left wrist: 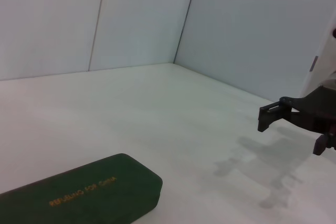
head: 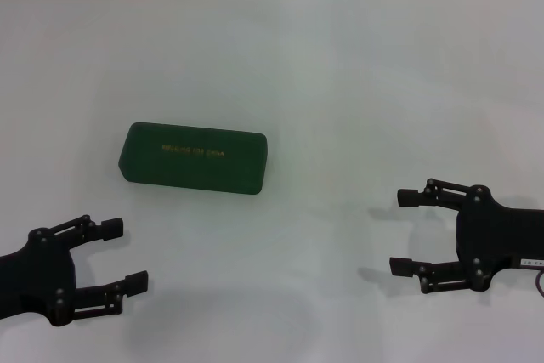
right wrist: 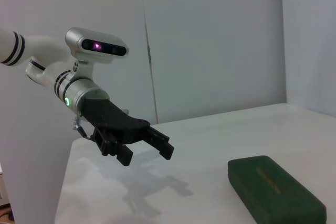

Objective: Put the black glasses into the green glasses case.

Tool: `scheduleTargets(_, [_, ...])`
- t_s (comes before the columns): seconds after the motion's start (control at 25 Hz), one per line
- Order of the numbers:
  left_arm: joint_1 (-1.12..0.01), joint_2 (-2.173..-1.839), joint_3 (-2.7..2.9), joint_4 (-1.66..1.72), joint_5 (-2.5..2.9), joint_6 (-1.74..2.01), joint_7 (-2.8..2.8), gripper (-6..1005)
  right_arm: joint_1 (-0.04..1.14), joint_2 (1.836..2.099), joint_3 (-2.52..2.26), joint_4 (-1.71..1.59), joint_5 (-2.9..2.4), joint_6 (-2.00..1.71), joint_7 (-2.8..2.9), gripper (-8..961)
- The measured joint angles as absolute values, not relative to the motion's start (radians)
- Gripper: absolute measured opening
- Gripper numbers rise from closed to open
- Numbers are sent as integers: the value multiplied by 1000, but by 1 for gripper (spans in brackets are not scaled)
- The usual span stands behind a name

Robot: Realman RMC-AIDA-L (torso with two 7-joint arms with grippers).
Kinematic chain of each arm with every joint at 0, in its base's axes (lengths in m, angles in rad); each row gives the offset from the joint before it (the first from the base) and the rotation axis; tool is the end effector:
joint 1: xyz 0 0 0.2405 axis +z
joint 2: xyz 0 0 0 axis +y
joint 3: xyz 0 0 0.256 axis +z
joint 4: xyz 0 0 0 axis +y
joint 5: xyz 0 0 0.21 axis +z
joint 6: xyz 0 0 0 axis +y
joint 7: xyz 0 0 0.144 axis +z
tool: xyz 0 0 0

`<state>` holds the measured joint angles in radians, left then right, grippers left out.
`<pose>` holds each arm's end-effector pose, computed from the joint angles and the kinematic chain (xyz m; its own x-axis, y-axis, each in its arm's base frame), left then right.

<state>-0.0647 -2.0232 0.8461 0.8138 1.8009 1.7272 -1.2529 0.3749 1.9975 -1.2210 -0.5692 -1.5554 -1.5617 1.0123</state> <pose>-0.3428 0.1998 0.0367 0.7627 0.3769 0.5255 0.5312 -0.8286 -0.1767 0.2719 0.2769 -0.0256 0.8522 -0.0945 -0.5147 -0.1795 -0.9767 -0.1179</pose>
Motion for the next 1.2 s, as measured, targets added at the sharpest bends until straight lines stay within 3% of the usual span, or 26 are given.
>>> scheduleTargets(1.2, [-75, -2023, 844, 813, 1810, 1727, -1256, 887, 374, 1997, -1221, -567, -1555, -1566, 1012, 886])
